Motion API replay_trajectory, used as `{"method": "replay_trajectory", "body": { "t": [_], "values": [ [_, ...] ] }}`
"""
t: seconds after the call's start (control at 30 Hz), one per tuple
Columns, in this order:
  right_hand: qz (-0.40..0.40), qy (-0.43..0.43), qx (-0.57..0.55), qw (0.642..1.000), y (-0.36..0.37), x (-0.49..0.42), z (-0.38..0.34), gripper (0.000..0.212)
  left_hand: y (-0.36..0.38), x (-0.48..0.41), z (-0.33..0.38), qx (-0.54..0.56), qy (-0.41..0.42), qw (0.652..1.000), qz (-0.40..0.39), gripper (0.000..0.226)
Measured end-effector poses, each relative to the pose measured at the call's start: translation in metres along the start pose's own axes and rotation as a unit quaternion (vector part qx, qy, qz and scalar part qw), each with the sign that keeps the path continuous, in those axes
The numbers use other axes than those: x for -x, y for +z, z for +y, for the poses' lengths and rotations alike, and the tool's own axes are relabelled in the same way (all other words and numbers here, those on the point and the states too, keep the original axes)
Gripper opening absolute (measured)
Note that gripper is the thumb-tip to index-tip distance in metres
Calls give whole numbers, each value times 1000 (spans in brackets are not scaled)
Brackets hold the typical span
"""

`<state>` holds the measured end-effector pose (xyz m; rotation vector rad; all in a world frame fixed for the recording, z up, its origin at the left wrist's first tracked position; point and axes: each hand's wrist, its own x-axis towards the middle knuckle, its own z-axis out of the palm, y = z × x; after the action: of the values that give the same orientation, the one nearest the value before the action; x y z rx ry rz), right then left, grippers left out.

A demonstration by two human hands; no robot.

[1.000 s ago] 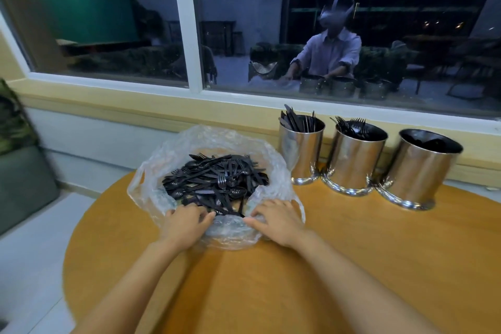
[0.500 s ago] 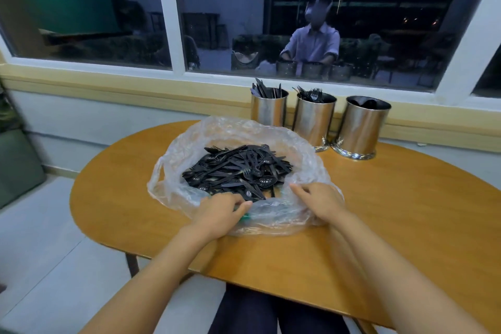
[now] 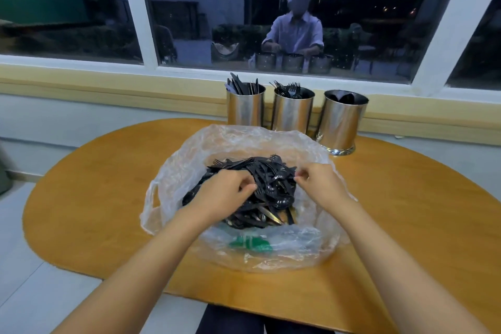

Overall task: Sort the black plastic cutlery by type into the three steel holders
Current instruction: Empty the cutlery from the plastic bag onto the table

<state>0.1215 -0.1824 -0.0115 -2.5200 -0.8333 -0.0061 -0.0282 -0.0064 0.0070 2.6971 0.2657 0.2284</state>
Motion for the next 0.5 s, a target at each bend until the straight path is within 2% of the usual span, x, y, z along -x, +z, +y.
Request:
{"method": "replay_trajectory", "body": {
  "t": [0.17, 0.3, 0.4, 0.5],
  "values": [
    [-16, -4, 19, 1000, 15, -39, -18, 11, 3, -62, -35, 20, -61, 997, 33, 17],
    [-34, 9, 107, 994, 30, -64, -24, 14, 19, -99, -53, -6, -95, 995, 25, 26],
    [-36, 29, 171, 984, 37, -75, -20, 20, 30, -110, -59, -11, -92, 996, 8, 34],
    [-49, 41, 170, 983, 43, -79, -10, 19, 37, -107, -63, -23, -69, 997, 0, 33]
  ]
}}
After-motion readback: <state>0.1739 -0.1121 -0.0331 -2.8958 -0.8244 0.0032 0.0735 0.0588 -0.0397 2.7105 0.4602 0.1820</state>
